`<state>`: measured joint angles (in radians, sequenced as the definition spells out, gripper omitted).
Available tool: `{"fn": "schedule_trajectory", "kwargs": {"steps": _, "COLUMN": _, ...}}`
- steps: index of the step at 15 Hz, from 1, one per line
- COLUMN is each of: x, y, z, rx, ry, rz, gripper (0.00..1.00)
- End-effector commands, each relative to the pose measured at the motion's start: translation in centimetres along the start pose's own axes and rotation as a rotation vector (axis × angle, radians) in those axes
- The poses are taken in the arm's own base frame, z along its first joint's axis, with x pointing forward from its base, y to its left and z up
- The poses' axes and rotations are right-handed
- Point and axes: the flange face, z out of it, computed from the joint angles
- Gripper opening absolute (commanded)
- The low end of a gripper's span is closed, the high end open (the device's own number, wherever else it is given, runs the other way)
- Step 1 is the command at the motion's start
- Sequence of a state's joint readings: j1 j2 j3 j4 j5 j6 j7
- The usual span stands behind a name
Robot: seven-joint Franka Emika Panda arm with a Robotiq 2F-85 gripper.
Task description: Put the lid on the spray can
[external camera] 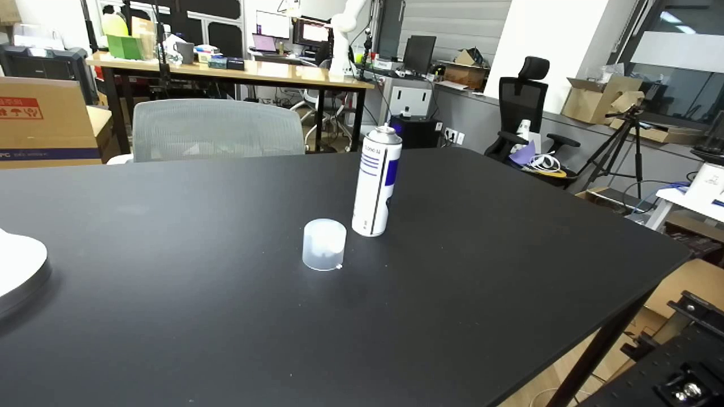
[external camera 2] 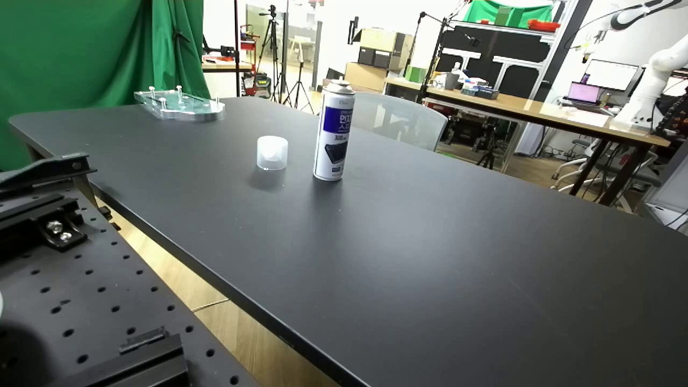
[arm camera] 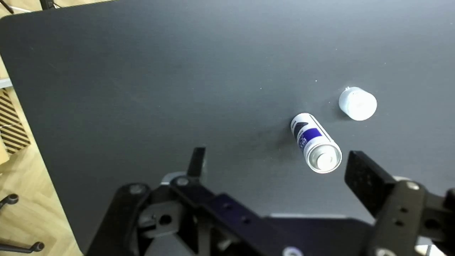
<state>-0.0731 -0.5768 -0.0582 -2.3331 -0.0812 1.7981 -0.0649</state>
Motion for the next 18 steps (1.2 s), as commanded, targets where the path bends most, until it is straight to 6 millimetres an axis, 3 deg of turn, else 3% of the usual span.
{"fn": "schedule_trajectory", "kwargs": {"steps": 1, "x": 0.1, "y": -1.5, "z": 3.2, "rx": -0.015, "ry": -0.031, "rz": 0.009, "gripper": 1.0}}
{"fn": "schedule_trajectory", "kwargs": {"steps": 7, "x": -1.8, "y": -7.9, "z": 11.5, "rx": -0.033, "ry": -0.049, "rz": -0.041, "gripper": 1.0}}
{"fn": "schedule_trajectory", "kwargs": {"steps": 14, "x": -4.5, "y": -15.5, "z": 19.7, "rx": -0.019, "ry": 0.008, "rz": 0.019, "gripper": 1.0}}
{"fn": "schedule_trajectory", "kwargs": {"steps": 15, "x": -4.0, "y": -15.9, "z": 20.2, "rx": -0.026, "ry": -0.011, "rz": 0.0, "gripper": 1.0}}
{"fn": "schedule_trajectory", "kwargs": {"steps": 16, "x": -4.5, "y": -15.2, "z": 19.1, "rx": -0.03, "ry": 0.005, "rz": -0.027, "gripper": 1.0}}
{"fn": "schedule_trajectory", "kwargs": {"steps": 18, "x": -4.4, "y": -15.8, "z": 20.2, "rx": -0.032, "ry": -0.012, "rz": -0.033, "gripper": 1.0}}
